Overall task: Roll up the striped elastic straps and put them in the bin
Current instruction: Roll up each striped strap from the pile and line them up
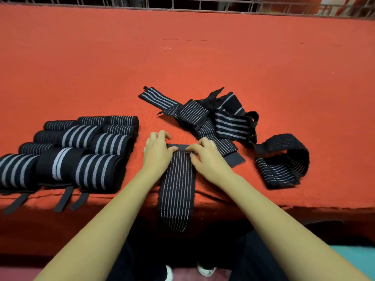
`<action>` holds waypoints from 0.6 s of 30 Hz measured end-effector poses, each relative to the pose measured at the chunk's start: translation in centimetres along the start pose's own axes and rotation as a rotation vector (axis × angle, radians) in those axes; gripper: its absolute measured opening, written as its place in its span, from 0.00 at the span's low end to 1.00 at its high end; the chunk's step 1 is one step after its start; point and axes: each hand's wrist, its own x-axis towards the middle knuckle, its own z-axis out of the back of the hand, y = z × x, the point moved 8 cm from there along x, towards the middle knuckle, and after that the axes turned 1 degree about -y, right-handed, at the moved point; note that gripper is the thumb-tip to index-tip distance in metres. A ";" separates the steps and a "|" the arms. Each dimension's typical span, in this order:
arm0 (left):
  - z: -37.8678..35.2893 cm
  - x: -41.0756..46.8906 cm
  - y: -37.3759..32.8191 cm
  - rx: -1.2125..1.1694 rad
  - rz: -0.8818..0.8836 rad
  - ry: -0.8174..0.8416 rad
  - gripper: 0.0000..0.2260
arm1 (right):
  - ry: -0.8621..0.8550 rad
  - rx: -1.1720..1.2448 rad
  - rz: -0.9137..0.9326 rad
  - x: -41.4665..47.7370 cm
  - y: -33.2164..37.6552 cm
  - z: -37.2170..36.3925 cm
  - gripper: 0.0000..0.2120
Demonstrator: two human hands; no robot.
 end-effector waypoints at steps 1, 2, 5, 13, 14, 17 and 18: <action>0.2 0.0 -0.5 0.032 -0.014 -0.002 0.13 | -0.049 -0.017 -0.015 -0.1 -0.4 1.3 0.14; 0.2 -0.1 -1.2 0.054 -0.037 -0.005 0.12 | -0.105 -0.055 -0.044 -0.4 -1.1 2.7 0.13; -0.8 -1.5 -5.0 0.072 -0.198 -0.004 0.09 | -0.240 -0.124 -0.164 -2.3 -4.8 7.3 0.12; -10.4 -8.0 -17.8 -0.040 -0.591 0.285 0.16 | -0.121 -0.173 -0.378 -8.8 -14.4 10.6 0.16; -11.3 -8.5 -18.6 -0.052 -0.586 0.317 0.18 | -0.103 -0.150 -0.392 -9.3 -15.1 10.7 0.18; -13.3 -9.4 -19.6 -0.062 -0.553 0.378 0.21 | -0.061 -0.078 -0.401 -10.5 -16.6 10.6 0.22; -13.6 -9.5 -19.8 -0.056 -0.546 0.384 0.21 | -0.070 -0.064 -0.403 -10.9 -17.0 10.7 0.23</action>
